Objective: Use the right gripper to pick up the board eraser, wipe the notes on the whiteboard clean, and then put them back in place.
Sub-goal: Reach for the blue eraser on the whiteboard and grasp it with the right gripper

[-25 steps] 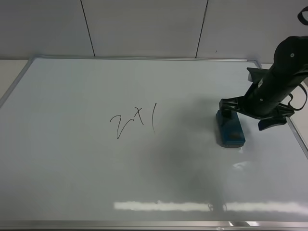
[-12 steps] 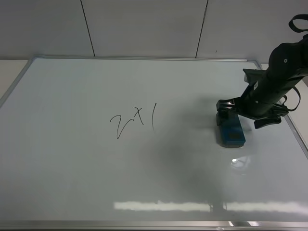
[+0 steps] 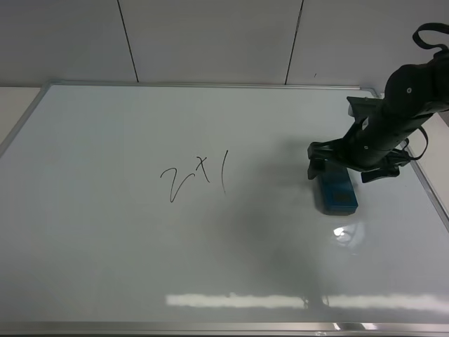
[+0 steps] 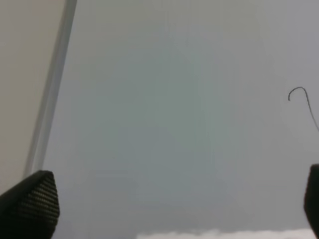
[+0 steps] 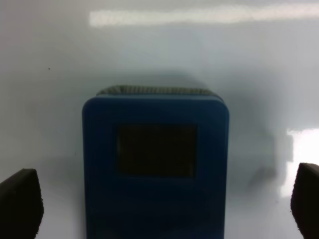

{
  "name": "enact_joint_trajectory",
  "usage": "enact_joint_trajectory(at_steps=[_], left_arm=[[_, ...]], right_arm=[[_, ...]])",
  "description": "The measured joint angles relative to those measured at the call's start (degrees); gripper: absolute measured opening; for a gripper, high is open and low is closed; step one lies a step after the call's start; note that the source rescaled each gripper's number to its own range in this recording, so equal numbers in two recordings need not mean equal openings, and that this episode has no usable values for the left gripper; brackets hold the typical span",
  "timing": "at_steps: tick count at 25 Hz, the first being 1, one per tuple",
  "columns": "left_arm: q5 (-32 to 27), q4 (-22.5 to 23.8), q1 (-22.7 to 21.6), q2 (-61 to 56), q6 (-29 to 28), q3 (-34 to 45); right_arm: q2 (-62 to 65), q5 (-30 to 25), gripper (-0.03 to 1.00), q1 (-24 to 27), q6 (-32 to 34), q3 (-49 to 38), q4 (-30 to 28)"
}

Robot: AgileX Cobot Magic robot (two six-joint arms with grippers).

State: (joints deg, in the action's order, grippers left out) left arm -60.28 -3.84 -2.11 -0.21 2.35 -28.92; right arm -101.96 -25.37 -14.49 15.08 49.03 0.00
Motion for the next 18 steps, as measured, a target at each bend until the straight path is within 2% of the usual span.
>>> enact_joint_trajectory(at_steps=[16, 17, 18], left_arm=[[0.0, 0.0, 0.0, 0.0, 0.0, 0.0], [0.0, 0.0, 0.0, 0.0, 0.0, 0.0], [0.0, 0.0, 0.0, 0.0, 0.0, 0.0]], right_arm=[[-0.54, -2.95, 1.0, -0.5, 0.0, 0.0, 0.8], [-0.54, -3.18, 0.98, -0.5, 0.0, 0.0, 0.8], [-0.54, -3.31, 0.9, -0.5, 0.0, 0.0, 0.8]])
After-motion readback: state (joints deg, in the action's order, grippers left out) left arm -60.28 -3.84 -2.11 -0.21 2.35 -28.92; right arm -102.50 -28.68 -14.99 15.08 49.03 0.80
